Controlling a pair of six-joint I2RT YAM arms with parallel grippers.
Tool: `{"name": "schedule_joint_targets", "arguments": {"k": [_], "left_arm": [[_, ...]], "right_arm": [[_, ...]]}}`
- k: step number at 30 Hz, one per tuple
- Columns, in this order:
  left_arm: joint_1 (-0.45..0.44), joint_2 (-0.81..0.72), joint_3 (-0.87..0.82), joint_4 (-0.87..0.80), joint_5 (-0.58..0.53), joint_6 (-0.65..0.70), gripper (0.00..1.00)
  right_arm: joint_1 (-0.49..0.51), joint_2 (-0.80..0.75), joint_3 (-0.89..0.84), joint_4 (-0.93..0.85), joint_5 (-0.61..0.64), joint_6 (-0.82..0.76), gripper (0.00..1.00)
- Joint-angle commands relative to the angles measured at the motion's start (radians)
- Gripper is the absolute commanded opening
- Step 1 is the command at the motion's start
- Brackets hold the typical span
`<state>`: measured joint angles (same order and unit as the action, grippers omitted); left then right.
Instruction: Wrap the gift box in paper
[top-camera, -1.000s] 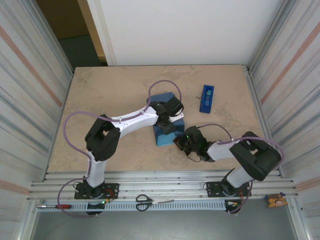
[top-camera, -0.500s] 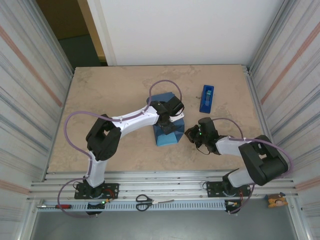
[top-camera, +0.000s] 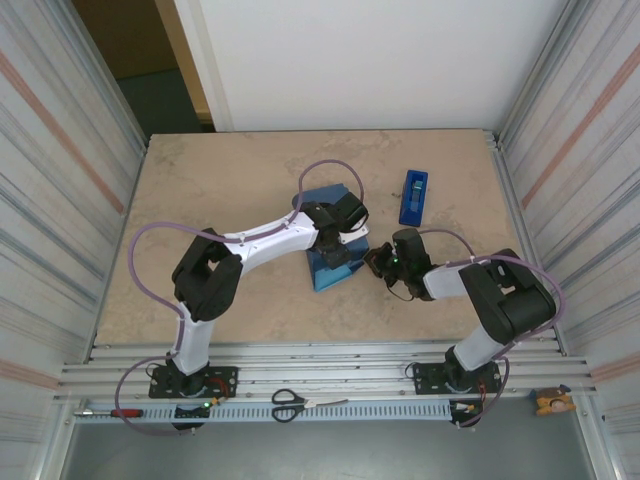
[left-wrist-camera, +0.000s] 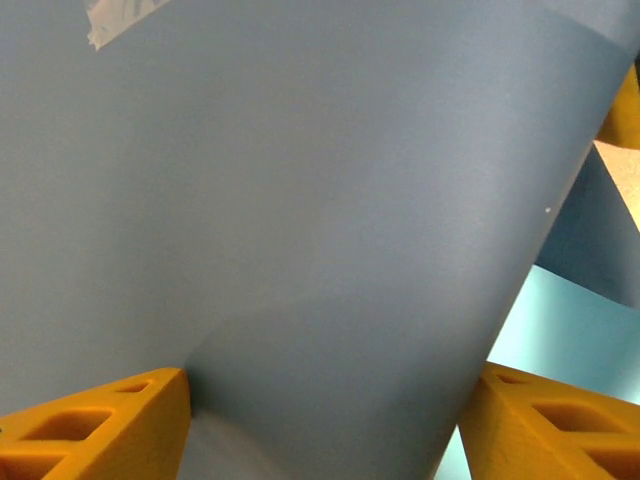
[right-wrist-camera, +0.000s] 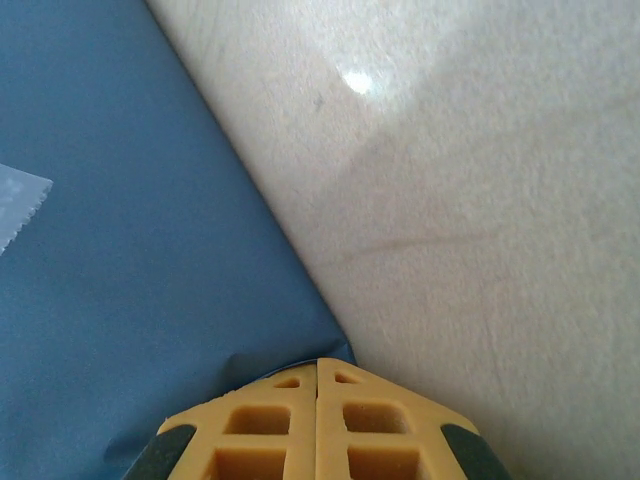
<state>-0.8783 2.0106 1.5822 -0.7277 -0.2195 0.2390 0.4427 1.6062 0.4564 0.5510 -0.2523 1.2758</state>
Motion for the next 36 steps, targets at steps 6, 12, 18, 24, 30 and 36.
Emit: {"name": "schedule_joint_targets", "arguments": {"k": [6,12,18,24,30,36], "left_arm": [[-0.012,0.113,-0.062,-0.096,0.134,-0.015,0.70],[-0.013,0.113,-0.061,-0.099,0.132,-0.015,0.70],[-0.013,0.116,-0.060,-0.101,0.134,-0.015,0.69],[-0.013,0.118,-0.057,-0.103,0.137,-0.015,0.70],[-0.013,0.118,-0.057,-0.105,0.138,-0.016,0.70],[-0.013,0.120,-0.055,-0.105,0.140,-0.016,0.70]], "right_arm": [[0.029,0.070,0.042,0.132,0.001,0.037,0.00],[0.070,0.061,0.046,0.070,0.016,0.048,0.00],[0.100,0.040,0.003,0.039,0.036,0.060,0.00],[0.121,0.017,-0.038,0.038,0.034,0.068,0.00],[0.123,-0.033,-0.058,-0.014,0.047,0.062,0.00],[0.150,-0.036,-0.069,0.007,0.042,0.079,0.00]]}}
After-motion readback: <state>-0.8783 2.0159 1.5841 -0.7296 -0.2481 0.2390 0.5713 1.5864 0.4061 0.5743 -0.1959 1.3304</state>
